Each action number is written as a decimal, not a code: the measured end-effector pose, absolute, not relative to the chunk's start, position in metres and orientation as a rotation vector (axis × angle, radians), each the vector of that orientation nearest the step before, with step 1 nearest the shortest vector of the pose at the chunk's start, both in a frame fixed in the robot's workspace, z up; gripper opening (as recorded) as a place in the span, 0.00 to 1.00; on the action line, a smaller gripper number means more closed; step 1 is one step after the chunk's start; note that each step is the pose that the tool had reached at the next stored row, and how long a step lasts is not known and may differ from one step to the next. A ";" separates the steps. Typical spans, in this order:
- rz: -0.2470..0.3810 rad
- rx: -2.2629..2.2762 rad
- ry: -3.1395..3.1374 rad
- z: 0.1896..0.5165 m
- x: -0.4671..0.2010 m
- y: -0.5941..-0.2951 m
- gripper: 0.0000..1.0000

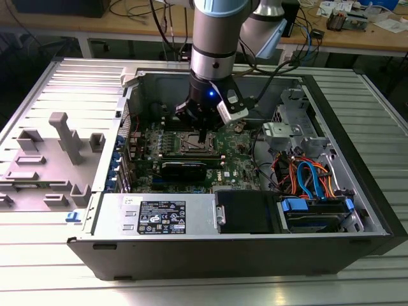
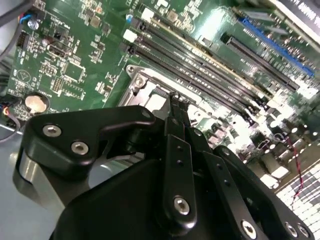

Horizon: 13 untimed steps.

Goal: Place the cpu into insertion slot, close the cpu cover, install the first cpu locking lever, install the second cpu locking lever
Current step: 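Install the second cpu locking lever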

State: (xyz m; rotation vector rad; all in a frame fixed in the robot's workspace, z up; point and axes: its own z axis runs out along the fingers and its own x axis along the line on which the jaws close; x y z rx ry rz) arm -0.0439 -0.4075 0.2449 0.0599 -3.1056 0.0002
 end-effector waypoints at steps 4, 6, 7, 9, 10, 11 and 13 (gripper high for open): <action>0.000 0.063 -3.105 0.244 -0.044 -0.416 0.11; 0.000 0.083 -3.104 0.242 -0.044 -0.417 0.11; 0.001 0.090 -3.103 0.242 -0.045 -0.418 0.11; -0.002 0.094 -3.100 0.241 -0.045 -0.418 0.11; -0.002 0.094 -3.100 0.241 -0.045 -0.418 0.11; -0.002 0.093 -3.100 0.241 -0.046 -0.418 0.11; -0.002 0.094 -3.100 0.241 -0.049 -0.418 0.11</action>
